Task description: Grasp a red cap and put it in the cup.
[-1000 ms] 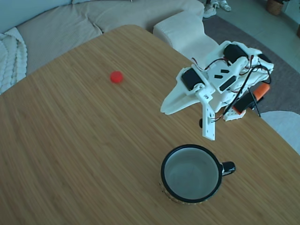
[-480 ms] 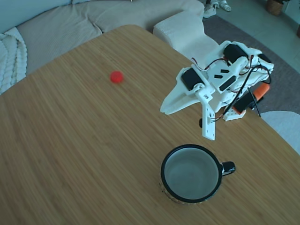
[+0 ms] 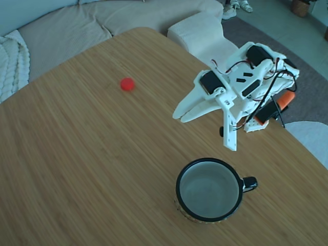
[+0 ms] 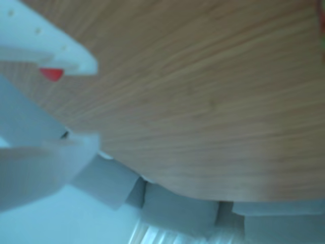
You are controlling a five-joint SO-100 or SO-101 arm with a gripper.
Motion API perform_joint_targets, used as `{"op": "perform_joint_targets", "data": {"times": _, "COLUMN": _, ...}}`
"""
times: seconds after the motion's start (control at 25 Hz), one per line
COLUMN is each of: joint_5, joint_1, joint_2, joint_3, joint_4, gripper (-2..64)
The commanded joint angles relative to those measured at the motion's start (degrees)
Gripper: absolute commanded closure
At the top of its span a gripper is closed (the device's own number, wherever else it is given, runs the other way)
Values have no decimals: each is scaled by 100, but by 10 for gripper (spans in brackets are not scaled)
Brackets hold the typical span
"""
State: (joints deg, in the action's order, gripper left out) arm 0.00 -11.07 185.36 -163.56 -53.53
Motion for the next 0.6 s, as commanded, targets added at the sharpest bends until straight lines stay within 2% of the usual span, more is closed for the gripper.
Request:
{"op": "perform_joint_targets", "data": {"times": 0.0, "joint_5": 18, "joint_1": -26, "joint_2": 26, "joint_3": 501, "joint_4": -88, "gripper": 460}}
{"op": "perform_joint_targets", "data": {"times": 0.24, "joint_5": 18, "joint_1": -35, "joint_2": 18, "joint_3": 677, "joint_4": -132, "gripper": 458}}
{"op": "perform_joint_targets", "data": {"times": 0.44, "joint_5": -44, "joint_1": -35, "joint_2": 18, "joint_3": 1011, "joint_4": -483, "gripper": 455}}
{"op": "perform_joint_targets", "data": {"times": 0.56, "joint_5": -176, "joint_1": -35, "joint_2": 18, "joint_3": 1468, "joint_4": -809, "gripper": 391}}
